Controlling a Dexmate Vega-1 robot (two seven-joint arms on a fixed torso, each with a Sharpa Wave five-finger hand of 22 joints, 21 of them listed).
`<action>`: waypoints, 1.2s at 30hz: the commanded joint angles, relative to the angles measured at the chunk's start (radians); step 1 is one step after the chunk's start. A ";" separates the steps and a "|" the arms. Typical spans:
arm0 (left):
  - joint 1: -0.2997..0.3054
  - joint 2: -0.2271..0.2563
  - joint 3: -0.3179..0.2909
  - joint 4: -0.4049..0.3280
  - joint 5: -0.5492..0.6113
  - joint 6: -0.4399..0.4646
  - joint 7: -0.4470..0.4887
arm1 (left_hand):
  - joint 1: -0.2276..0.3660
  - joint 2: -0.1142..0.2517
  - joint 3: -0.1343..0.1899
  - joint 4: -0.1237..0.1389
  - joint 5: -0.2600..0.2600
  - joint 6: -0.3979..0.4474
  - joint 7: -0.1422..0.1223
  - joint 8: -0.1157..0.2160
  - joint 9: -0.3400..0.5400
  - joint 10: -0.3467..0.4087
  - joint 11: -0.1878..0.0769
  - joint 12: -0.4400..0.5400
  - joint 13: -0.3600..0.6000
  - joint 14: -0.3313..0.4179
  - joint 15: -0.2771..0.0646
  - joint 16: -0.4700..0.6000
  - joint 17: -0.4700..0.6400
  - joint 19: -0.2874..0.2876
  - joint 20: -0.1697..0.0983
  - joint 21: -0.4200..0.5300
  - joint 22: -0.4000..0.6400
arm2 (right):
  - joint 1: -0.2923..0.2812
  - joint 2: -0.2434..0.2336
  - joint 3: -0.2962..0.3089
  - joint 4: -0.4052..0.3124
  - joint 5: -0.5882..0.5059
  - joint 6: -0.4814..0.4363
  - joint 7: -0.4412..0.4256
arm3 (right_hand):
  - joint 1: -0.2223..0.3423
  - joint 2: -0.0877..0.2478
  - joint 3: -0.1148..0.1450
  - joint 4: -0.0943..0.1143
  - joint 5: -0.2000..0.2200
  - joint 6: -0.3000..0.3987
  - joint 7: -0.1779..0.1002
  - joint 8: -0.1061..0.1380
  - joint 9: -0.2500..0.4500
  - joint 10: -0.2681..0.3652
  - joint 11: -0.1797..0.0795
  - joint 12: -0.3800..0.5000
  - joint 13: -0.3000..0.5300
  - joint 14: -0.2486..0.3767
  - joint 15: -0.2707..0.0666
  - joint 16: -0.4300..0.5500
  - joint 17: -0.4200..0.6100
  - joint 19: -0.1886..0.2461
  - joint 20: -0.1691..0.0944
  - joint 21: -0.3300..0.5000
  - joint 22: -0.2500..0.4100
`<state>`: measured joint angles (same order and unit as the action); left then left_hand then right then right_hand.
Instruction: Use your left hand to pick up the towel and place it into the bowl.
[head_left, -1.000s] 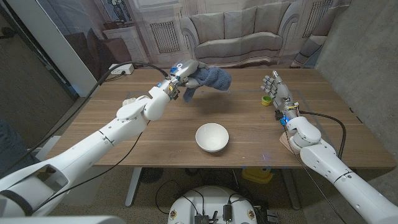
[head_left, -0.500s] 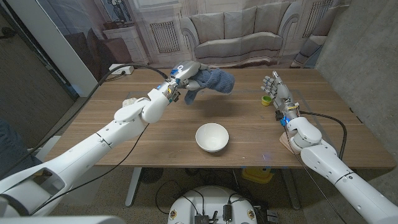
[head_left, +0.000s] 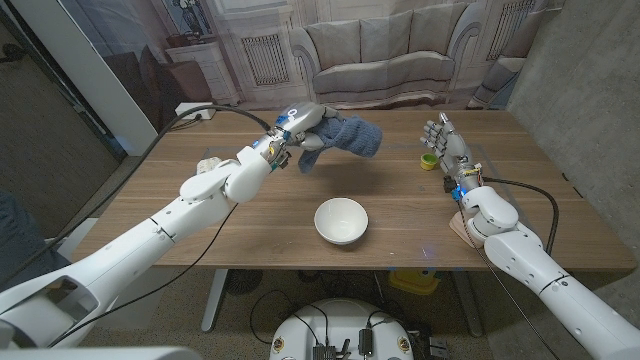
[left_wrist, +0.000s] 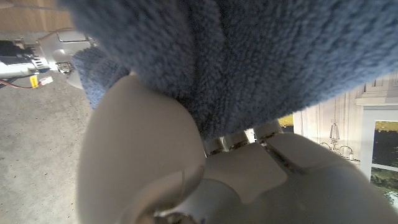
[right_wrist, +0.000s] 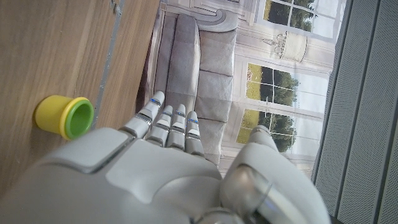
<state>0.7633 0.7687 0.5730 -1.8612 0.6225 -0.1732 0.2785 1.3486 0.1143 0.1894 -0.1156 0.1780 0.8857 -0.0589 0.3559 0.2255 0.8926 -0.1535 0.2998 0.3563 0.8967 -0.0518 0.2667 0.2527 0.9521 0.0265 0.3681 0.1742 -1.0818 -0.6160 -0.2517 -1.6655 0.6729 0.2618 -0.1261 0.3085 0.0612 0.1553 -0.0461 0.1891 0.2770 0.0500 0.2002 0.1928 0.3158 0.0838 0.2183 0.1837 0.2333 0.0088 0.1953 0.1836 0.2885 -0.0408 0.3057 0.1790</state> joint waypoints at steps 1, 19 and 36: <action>0.047 0.023 -0.031 -0.042 -0.006 -0.033 -0.010 | -0.003 0.004 0.038 0.031 0.003 0.023 0.013 0.016 0.003 0.012 -0.001 -0.005 0.005 0.080 -0.158 0.007 0.006 0.141 -0.138 0.004 0.004 | 0.009 0.002 -0.001 0.008 0.002 -0.004 0.002 | 0.003 0.003 0.003 -0.005 -0.001 0.009 0.000 -0.001 0.002 0.006 0.000 -0.004 0.004 0.004 0.005 -0.004 0.003 0.004 -0.011 -0.002 0.005; 0.100 0.033 -0.068 -0.057 -0.023 -0.069 -0.002 | -0.006 0.003 0.041 0.030 0.003 0.033 0.010 0.020 0.002 0.022 0.000 -0.010 0.011 0.089 -0.163 0.003 0.008 0.143 -0.139 0.003 0.004 | 0.012 -0.002 -0.001 -0.003 -0.003 -0.012 -0.007 | 0.003 0.004 0.003 -0.006 -0.002 0.007 0.002 -0.002 0.002 0.006 0.000 -0.004 0.004 0.004 0.006 -0.005 0.003 0.006 -0.011 -0.006 0.006; 0.172 0.053 -0.105 -0.114 -0.036 -0.077 -0.011 | -0.008 0.001 0.045 0.029 0.004 0.044 0.012 0.025 0.002 0.033 -0.005 -0.015 0.016 0.101 -0.164 0.001 0.009 0.151 -0.142 0.004 0.004 | -0.012 -0.013 0.015 -0.021 -0.001 0.000 -0.007 | 0.002 0.005 0.002 -0.007 -0.002 0.007 0.001 -0.002 0.002 0.007 0.000 -0.004 0.004 0.004 0.005 -0.005 0.003 0.007 -0.012 -0.010 0.006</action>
<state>0.8857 0.8076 0.4938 -1.9374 0.5977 -0.2474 0.2765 1.3417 0.1078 0.1935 -0.1195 0.1775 0.9036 -0.0624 0.3561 0.2250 0.9125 -0.1589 0.2875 0.3691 0.9170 -0.0522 0.2637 0.2574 0.9595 0.0195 0.3681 0.1742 -1.0762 -0.6202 -0.2469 -1.6706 0.6707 0.2534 -0.1308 0.3087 0.0609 0.1576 -0.0484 0.1892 0.2770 0.0500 0.2003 0.1927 0.3158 0.0838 0.2143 0.1837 0.2332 0.0088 0.1953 0.1837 0.2883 -0.0407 0.2989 0.1790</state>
